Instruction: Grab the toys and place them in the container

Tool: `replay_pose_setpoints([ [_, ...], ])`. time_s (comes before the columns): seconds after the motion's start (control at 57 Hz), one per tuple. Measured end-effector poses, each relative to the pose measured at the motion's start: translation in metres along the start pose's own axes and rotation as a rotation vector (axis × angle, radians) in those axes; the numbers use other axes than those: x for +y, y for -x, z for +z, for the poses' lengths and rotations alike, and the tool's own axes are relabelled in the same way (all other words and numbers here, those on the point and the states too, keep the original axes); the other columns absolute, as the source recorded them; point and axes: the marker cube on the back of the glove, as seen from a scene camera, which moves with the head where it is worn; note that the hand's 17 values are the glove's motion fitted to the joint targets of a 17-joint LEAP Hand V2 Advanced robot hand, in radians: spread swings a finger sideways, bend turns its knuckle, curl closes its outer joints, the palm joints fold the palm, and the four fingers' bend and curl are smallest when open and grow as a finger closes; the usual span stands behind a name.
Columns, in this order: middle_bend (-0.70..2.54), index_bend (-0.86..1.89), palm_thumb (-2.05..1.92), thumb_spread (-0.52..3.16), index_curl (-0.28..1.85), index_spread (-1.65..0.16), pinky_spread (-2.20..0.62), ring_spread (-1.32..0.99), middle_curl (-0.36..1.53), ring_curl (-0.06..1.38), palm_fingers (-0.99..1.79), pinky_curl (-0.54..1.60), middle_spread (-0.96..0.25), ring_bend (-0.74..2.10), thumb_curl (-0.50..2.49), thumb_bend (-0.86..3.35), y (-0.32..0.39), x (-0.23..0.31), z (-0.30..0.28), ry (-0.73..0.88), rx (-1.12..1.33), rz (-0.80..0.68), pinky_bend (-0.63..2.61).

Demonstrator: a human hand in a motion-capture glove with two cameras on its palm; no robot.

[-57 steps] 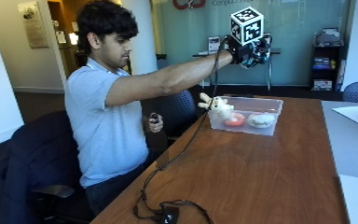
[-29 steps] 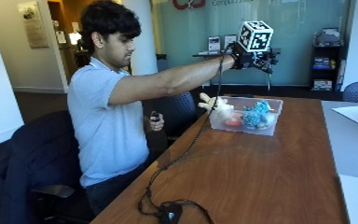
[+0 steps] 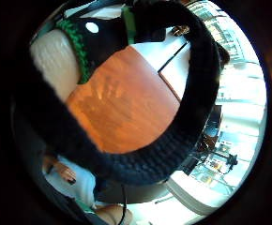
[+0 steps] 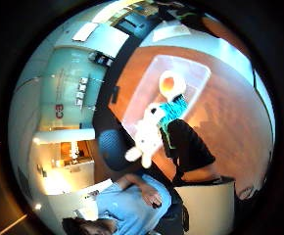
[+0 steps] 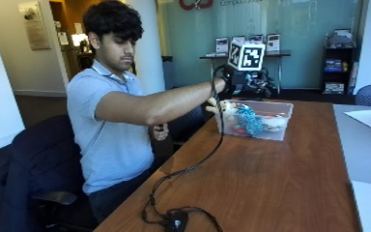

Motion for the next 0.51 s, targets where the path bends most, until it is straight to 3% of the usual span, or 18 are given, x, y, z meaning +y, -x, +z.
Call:
replay_pose_setpoints([
  [0.123, 0.13, 0.18, -0.02, 1.45, 0.39, -0.33, 0.05, 0.00, 0.19, 0.33, -0.11, 0.28, 0.01, 0.20, 0.32, 0.15, -0.007, 0.057, 0.033, 0.040, 0.061, -0.060, 1.23],
  [0.298, 0.15, 0.18, -0.02, 1.46, 0.38, -0.33, 0.04, -0.01, 0.20, 0.34, -0.08, 0.26, 0.00, 0.22, 0.30, 0.10, -0.016, 0.158, 0.059, -0.054, 0.085, -0.137, 1.21],
  [0.509, 0.18, 0.20, -0.01, 1.47, 0.38, -0.33, 0.04, -0.04, 0.23, 0.36, 0.00, 0.24, 0.00, 0.30, 0.29, 0.06, -0.026, 0.225, 0.102, -0.050, -0.024, -0.093, 1.18],
])
